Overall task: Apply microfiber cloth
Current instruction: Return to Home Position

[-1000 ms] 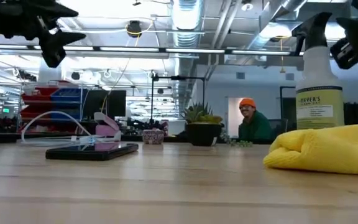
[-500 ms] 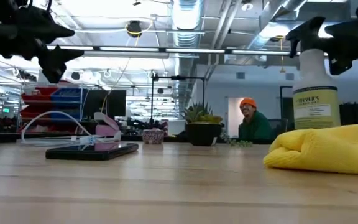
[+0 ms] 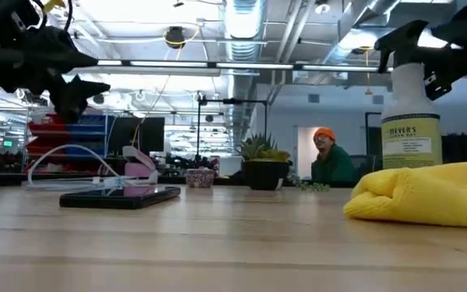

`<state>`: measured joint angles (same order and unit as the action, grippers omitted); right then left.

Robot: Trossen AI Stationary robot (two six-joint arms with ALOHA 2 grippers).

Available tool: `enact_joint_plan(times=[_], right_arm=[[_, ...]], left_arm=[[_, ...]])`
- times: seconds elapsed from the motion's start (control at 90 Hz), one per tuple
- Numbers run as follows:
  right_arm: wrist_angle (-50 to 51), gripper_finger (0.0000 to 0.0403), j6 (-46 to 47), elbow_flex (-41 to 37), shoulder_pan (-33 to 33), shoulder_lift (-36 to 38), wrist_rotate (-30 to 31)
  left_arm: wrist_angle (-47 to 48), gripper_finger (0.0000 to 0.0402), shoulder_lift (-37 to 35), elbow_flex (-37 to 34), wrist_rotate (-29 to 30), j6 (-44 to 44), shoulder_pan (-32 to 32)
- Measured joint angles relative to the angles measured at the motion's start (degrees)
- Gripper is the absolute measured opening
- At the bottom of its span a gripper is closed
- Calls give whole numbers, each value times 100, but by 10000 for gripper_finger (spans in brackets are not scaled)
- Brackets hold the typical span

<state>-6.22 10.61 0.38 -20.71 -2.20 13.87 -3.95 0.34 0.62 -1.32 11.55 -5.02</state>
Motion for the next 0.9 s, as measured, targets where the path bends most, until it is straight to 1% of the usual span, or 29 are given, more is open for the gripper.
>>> enact_joint_plan(times=[0.156, 0.267, 0.4, 0.578, 0.9], right_arm=[[17, 132, 2, -2, 767, 0, -791], [51, 132, 4, -2, 1171, 2, -1110], [299, 132, 179, -4, 1460, 0, -1145], [469, 132, 306, -7, 1583, -4, -1113], [490, 132, 304, -9, 1591, -22, -1118]], left_arm=[[138, 182, -2, -9, -2, -184, -2], [269, 182, -2, -13, 6, -477, -2], [275, 176, -2, -15, 10, -745, -2], [295, 170, 57, -20, 70, -956, -2], [301, 170, 50, -22, 69, -716, -2]])
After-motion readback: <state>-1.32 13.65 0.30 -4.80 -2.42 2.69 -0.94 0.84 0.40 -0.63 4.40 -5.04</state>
